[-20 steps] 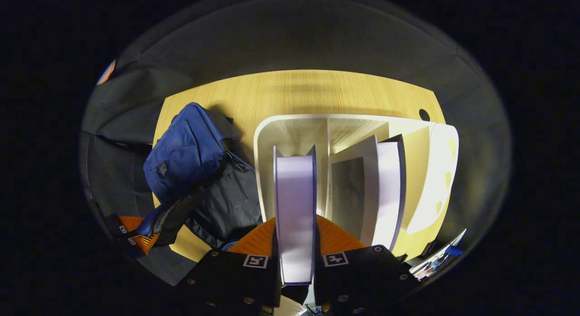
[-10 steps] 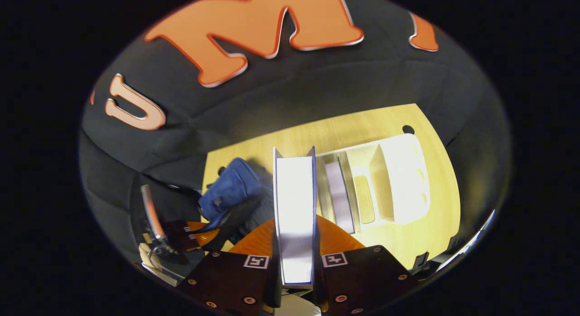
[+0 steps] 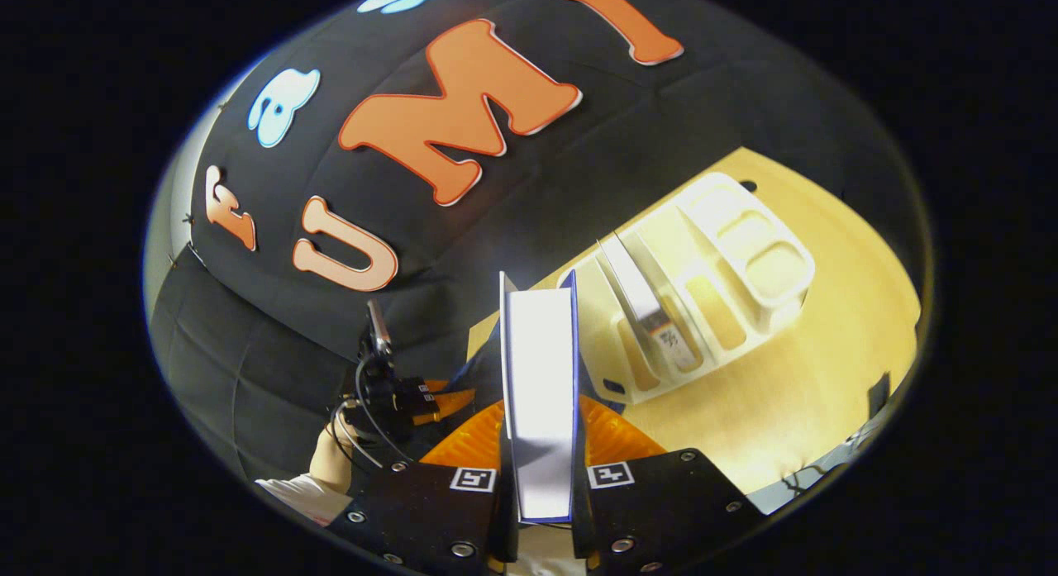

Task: Open the schoolbag, grab two books from the bookshelf and put them into the schoolbag.

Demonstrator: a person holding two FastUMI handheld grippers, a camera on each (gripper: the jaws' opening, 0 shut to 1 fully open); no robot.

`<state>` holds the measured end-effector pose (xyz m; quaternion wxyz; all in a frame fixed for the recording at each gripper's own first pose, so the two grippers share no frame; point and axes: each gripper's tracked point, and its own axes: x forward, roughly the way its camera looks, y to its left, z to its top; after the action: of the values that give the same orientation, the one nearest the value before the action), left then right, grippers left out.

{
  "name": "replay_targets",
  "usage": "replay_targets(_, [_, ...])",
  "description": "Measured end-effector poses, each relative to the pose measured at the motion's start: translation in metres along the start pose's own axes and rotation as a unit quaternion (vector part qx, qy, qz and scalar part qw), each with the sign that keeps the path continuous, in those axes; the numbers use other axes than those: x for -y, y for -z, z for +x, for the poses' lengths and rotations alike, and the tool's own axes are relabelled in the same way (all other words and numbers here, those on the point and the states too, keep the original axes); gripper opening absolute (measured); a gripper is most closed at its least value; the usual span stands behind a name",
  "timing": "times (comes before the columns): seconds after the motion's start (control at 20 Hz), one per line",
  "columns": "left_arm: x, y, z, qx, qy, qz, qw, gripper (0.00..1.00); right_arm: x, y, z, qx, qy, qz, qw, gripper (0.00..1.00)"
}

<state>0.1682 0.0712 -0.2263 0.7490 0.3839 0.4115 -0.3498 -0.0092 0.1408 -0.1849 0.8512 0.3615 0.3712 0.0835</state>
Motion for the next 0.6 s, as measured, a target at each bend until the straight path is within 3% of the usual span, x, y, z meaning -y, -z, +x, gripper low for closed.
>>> replay_targets(0.2, [-0.001,-0.002,-0.006,-0.005,-0.015,0.015,1.0,0.02,0.005,0.057,0.029,0.004,-0.063,0.072,0.995,0.25])
replay_targets(0.4, [0.003,-0.004,-0.008,-0.007,-0.019,0.025,0.999,0.03,0.005,0.095,0.087,-0.013,-0.063,0.082,0.995,0.25])
replay_targets(0.6, [0.006,-0.007,-0.01,-0.008,-0.028,0.034,0.999,0.02,-0.001,0.103,0.157,-0.012,-0.045,0.08,0.996,0.25])
